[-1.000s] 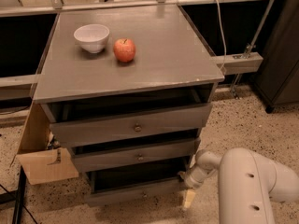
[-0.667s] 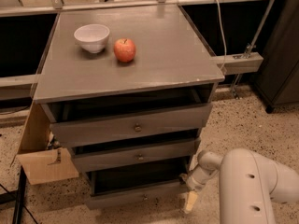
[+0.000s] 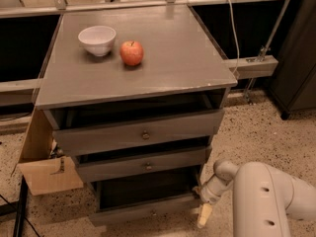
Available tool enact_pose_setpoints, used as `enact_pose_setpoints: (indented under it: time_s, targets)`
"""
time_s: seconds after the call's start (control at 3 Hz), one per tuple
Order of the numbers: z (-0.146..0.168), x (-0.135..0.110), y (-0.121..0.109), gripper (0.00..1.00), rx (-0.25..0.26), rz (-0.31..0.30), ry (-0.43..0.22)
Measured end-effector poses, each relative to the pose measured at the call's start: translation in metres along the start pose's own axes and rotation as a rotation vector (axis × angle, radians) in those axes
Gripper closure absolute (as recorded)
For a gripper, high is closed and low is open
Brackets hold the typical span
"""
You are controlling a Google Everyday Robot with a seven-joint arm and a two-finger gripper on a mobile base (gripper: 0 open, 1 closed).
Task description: Open bottom drawer
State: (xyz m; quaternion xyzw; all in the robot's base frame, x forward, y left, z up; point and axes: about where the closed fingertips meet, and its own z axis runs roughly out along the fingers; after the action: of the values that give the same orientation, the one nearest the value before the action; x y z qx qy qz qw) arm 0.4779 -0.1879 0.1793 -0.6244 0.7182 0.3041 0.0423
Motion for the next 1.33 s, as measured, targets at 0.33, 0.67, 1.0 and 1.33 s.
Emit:
enact_pose_setpoints:
  time_s: [0.33, 0.67, 1.0, 1.33]
  targets:
    - [-0.003, 0.004, 0.007, 0.00, -0.046, 0.029, -0.024]
    - [-0.007, 0.005, 0.015, 0.00, -0.091, 0.045, -0.033]
    - [-0.010, 0.006, 0.025, 0.00, -0.148, 0.055, -0.025]
    - [-0.006, 0.000, 0.026, 0.00, -0.156, 0.046, -0.021]
